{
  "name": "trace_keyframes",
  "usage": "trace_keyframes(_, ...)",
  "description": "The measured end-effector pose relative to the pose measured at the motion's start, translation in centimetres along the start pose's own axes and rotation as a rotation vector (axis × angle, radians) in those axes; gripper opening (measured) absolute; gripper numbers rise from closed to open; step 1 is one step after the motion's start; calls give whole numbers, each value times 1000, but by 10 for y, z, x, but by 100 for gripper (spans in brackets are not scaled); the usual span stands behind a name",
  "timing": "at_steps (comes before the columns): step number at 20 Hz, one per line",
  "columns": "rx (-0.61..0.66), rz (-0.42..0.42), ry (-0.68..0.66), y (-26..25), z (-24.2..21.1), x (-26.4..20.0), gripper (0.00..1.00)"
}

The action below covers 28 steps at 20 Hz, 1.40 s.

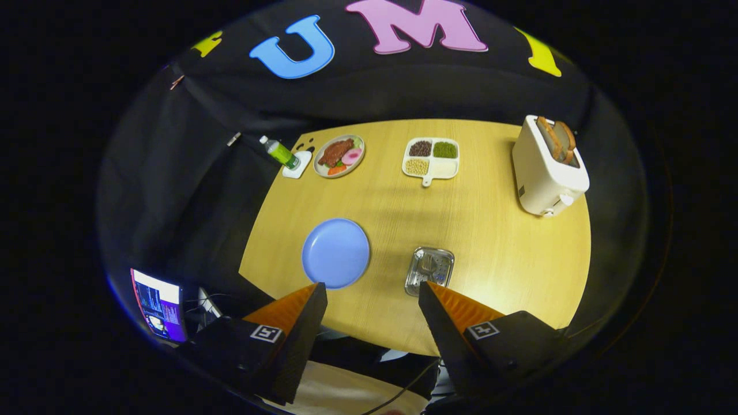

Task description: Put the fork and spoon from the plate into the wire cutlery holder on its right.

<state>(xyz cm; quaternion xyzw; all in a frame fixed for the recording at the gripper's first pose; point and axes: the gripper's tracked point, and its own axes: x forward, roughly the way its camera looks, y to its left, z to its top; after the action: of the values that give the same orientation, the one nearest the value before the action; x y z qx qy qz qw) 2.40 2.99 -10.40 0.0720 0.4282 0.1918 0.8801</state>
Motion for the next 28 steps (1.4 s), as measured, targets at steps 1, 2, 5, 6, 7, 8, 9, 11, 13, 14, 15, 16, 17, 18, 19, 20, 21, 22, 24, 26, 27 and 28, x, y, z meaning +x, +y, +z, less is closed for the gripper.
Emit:
trace_keyframes(1,-8,-16,-61,6,8,-7,100)
trace_keyframes(2,-8,-23,-124,14,17,-13,100)
trace_keyframes(5,10,-49,-307,33,41,-41,99)
trace_keyframes(6,7,-70,-372,33,49,-50,99)
trace_keyframes(7,-4,-99,-441,33,58,-59,99)
trace_keyframes(8,-18,-131,-501,31,65,-71,99)
trace_keyframes(9,-32,-159,-553,30,71,-83,99)
trace_keyframes(11,-54,-200,-628,30,77,-103,99)
trace_keyframes(13,-56,-217,-702,29,84,-117,99)
trace_keyframes(14,-59,-217,-735,29,86,-124,99)
trace_keyframes(15,-69,-220,-766,27,87,-129,99)
trace_keyframes(16,-78,-227,-797,21,88,-134,99)
trace_keyframes(17,-75,-237,-832,12,90,-139,99)
trace_keyframes(18,-77,-234,-846,6,87,-140,99)
trace_keyframes(19,-82,-229,-855,1,86,-139,99)
trace_keyframes(20,-81,-228,-858,-7,85,-139,99)
trace_keyframes(21,-81,-222,-853,-13,84,-139,99)
trace_keyframes(22,-81,-215,-856,-17,84,-139,99)
trace_keyframes(24,-78,-204,-852,-25,81,-137,99)
trace_keyframes(26,-82,-188,-841,-30,74,-131,99)
trace_keyframes(27,-84,-179,-841,-33,72,-130,99)
trace_keyframes(28,-88,-168,-836,-35,69,-128,99)
